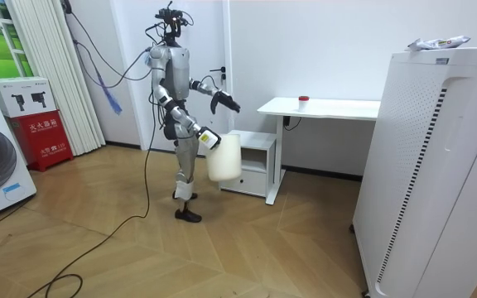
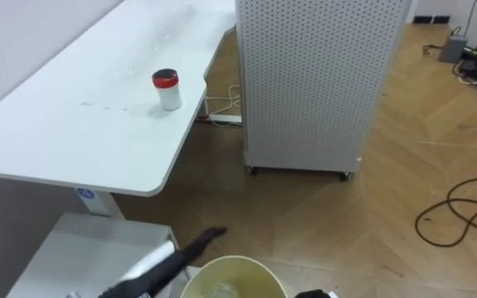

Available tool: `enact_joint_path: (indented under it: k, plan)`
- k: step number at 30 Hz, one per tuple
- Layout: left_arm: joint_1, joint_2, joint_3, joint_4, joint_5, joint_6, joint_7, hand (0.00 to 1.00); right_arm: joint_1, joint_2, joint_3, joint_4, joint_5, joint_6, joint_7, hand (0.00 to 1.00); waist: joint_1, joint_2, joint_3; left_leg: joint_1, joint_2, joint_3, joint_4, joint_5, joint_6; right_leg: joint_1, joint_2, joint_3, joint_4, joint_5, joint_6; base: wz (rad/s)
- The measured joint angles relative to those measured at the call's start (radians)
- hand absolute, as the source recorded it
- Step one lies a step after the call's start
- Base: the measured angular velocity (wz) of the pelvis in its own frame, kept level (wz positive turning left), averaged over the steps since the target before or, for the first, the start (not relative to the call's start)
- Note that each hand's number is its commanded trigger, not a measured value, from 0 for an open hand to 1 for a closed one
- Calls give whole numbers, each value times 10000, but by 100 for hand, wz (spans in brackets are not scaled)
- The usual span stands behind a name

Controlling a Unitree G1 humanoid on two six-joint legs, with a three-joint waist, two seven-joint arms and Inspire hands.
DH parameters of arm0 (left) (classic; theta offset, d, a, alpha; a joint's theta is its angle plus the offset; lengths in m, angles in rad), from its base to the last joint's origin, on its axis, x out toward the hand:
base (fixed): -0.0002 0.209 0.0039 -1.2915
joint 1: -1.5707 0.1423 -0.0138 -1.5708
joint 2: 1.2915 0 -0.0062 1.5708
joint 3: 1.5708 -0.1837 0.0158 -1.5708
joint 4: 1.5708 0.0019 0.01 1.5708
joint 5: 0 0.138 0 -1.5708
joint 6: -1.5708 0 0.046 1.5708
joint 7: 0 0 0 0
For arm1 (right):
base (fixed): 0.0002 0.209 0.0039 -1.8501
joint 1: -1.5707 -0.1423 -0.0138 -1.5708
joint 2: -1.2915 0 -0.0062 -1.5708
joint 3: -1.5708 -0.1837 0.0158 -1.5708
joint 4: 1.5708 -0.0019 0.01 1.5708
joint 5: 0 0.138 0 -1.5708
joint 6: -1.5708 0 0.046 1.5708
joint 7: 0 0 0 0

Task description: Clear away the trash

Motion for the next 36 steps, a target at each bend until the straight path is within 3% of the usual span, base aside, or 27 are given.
enact_joint_path:
  k: [6, 10, 14, 19, 23, 26, 29, 30, 31, 32, 33, 34, 35, 36]
  plan:
    - [-4, -435, 738, -629, 34, -218, 977, 0, 198, 41, -55, -3, 27, -5, -376, 100, 163, -27, 5, -16, 7, -17, -4, 0, 0, 0, -11, -74, -16, 0, 1, 2]
    - [-148, -683, 813, -712, 30, -444, 1646, 0, 199, 210, -19, -2, 318, -51, -504, 100, 142, -226, 3, 42, 15, -101, -17, 1, 1, 66, 22, -22, -30, 0, 1, -2]
    - [-181, -736, 798, -660, -169, -643, 2249, 0, 223, 199, -3, -3, 389, -211, -598, 100, 131, -451, 61, 285, 13, -75, -115, 2, 1, 239, 47, 43, -57, -5, 6, -5]
    - [-106, -739, 776, -489, -170, -723, 3233, 0, 528, 204, -52, -229, 269, -343, -764, 100, 152, -663, -23, 359, 9, 47, -114, 2, 1, 263, 58, 106, -42, -3, 13, -4]
    - [-105, -820, 773, -6, -321, -931, 3671, 0, 598, 204, -55, -229, 237, -365, -726, 100, 183, -634, -34, 498, 33, 91, 46, 2, 1, 342, 101, 144, 17, -14, -5, -13]
    - [-80, -837, 800, 737, -709, -1058, 3750, 0, 621, 188, -49, -221, -68, -374, -628, 100, 605, -677, -32, 355, 53, 301, 1065, -1, -1, 395, 62, -5, 236, -119, -179, -52]
    - [-75, -1020, 1080, 1385, -748, -1062, 3759, 0, 645, 187, -51, -152, -424, -379, -395, 100, 659, -655, 2, -524, 242, 219, 3465, 5, -8, 542, 29, 127, 548, -356, -435, -21]
    - [-73, -1058, 1124, 1411, -769, -1083, 3831, 0, 650, 192, -49, -148, -433, -379, -389, 100, 659, -651, 51, -1071, 310, -16, 4517, 124, -23, 554, 100, 229, 686, -559, -533, 12]
    - [-97, -1069, 1102, 1423, -918, -1144, 3846, 0, 659, 179, -52, -113, -433, -378, -399, 100, 581, -677, 76, -1599, 150, -374, 4975, 38, 48, 555, 116, 306, 872, -797, -647, 29]
    - [-149, -1093, 1085, 1423, -958, -1179, 3847, 0, 659, 165, -57, -98, -424, -378, -417, 100, 519, -683, 80, -1913, 78, -369, 5020, -13, 132, 556, 140, 347, 906, -875, -705, 44]
    - [-240, -1111, 997, 1422, -1064, -1298, 3895, 0, 660, 140, -81, -44, -402, -372, -463, 100, 492, -768, 133, -2653, -197, -368, 5054, -103, 288, 556, 133, 413, 946, -959, -714, 15]
    - [-257, -1116, 869, 1469, -1344, -1490, 4051, 0, 668, 116, -52, -40, -401, -359, -500, 100, 624, -813, 154, -3250, -495, -223, 4653, -55, 327, 561, 135, 632, 953, -1017, -673, -12]
    - [-239, -1138, 857, 1516, -1438, -1558, 4081, 0, 682, 37, -54, -41, -397, -350, -521, 100, 759, -801, 142, -3469, -644, -164, 4229, 17, 314, 569, 125, 744, 953, -1020, -682, -51]
    - [-205, -1139, 860, 1580, -1578, -1598, 4134, 0, 722, 19, -61, -42, -402, -322, -586, 100, 940, -758, 120, -3780, -861, -94, 2973, 474, 293, 609, 123, 927, 1000, -1053, -725, -56]
